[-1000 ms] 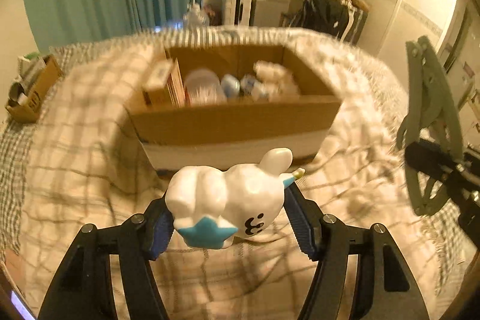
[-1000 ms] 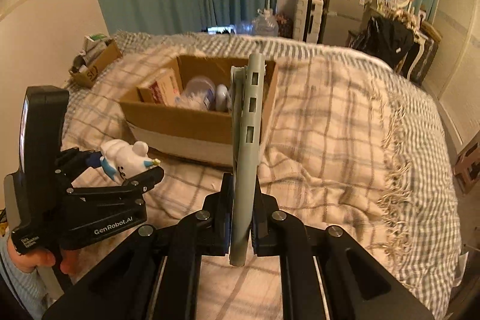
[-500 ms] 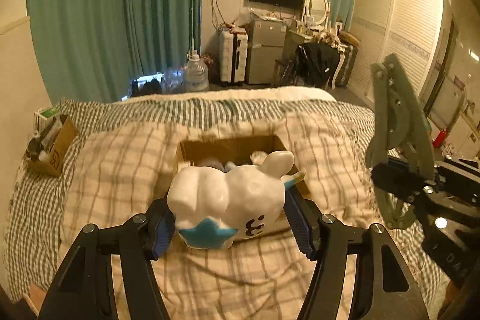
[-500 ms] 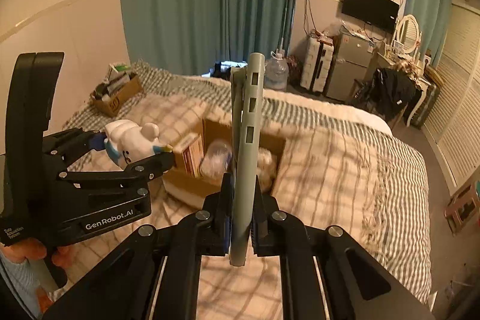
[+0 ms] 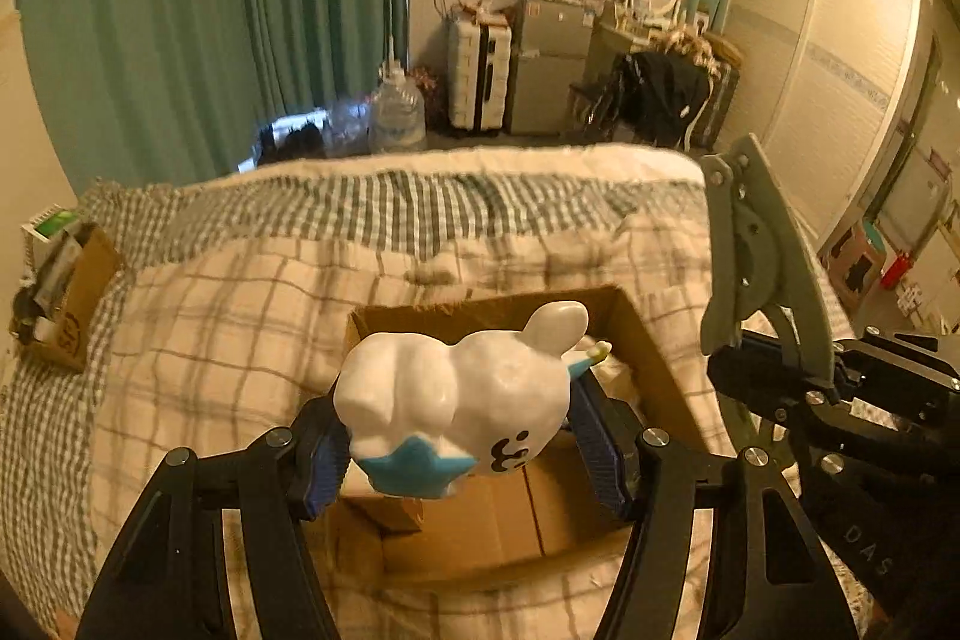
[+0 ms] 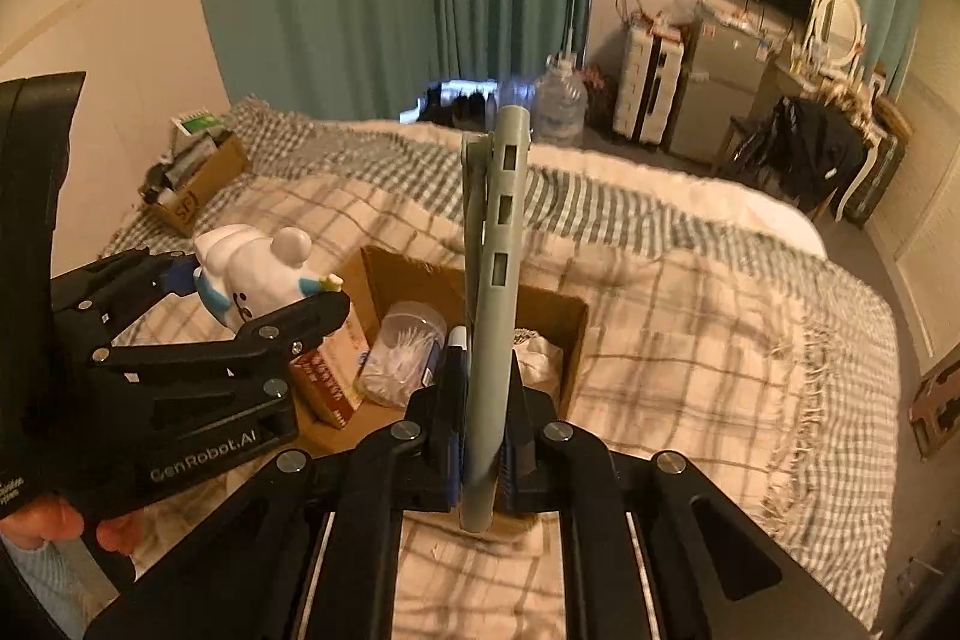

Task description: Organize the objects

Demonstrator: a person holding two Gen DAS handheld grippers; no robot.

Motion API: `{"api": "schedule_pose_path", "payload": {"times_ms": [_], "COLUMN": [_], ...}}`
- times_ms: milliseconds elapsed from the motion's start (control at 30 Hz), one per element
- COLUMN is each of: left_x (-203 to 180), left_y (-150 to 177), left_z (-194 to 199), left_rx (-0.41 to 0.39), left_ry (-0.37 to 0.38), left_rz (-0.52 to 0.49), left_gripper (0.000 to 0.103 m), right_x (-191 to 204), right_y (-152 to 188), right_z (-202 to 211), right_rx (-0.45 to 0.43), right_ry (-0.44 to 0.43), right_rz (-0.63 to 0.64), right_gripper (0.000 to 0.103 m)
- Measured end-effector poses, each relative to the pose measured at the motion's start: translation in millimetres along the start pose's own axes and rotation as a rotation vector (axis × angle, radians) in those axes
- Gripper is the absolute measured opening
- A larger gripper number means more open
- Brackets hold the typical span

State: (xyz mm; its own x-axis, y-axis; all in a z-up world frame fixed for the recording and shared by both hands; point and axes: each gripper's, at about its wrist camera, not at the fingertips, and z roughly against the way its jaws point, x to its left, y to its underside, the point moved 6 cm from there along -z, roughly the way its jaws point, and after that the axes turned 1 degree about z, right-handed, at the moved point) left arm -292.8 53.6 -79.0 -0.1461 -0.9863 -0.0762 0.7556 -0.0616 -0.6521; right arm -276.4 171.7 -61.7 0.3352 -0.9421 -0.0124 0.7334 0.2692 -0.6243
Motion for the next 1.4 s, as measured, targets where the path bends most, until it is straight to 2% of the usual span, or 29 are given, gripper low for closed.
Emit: {"api": "schedule_pose_path", "payload": {"times_ms": [100, 267, 433, 533, 567, 633, 700, 800, 900, 1200, 1400], "left_x": [1.3, -1.3, -11.1, -14.0, -13.8, -11.6, -8.3, -4.4, -1.3, -3.9, -10.7], "left_y": [4.9, 12.0, 15.4, 16.3, 16.0, 13.5, 10.9, 2.8, -7.4, -34.4, -33.6], "left_z": [-27.4, -57.1, -65.4, -65.3, -64.3, -61.4, -55.9, -38.1, -15.2, 96.4, 169.6], "left_rx": [0.04, 0.08, 0.09, 0.105, 0.11, 0.11, 0.112, 0.083, 0.044, -0.13, -0.26], "left_ry": [0.003, 0.013, 0.042, 0.07, 0.075, 0.064, 0.052, 0.034, 0.011, -0.01, -0.05], "left_rz": [-0.005, -0.015, -0.033, -0.024, -0.018, -0.009, -0.003, -0.002, -0.003, -0.019, -0.062], "left_gripper": [0.066, 0.066, 0.067, 0.068, 0.068, 0.071, 0.081, 0.086, 0.096, 0.103, 0.103], "right_x": [-6.7, -18.8, -25.5, -30.1, -31.7, -31.4, -31.9, -34.3, -37.3, -33.1, -29.1], "right_y": [2.5, 8.4, 15.2, 16.6, 15.8, 14.4, 12.1, 5.8, -2.1, -20.8, -15.6], "right_z": [-28.7, -54.2, -64.0, -63.4, -60.4, -54.5, -42.8, -22.8, 5.8, 110.7, 184.0], "right_rx": [0.028, 0.044, 0.058, 0.064, 0.054, 0.047, 0.021, -0.006, -0.047, -0.213, -0.32], "right_ry": [0.004, -0.015, -0.042, -0.012, -0.008, -0.013, -0.001, 0.018, 0.049, 0.122, 0.176], "right_rz": [-0.01, -0.047, -0.058, -0.056, -0.06, -0.067, -0.069, -0.076, -0.089, -0.108, -0.128], "right_gripper": [0.009, 0.009, 0.009, 0.009, 0.012, 0.045, 0.06, 0.061, 0.069, 0.085, 0.094]}}
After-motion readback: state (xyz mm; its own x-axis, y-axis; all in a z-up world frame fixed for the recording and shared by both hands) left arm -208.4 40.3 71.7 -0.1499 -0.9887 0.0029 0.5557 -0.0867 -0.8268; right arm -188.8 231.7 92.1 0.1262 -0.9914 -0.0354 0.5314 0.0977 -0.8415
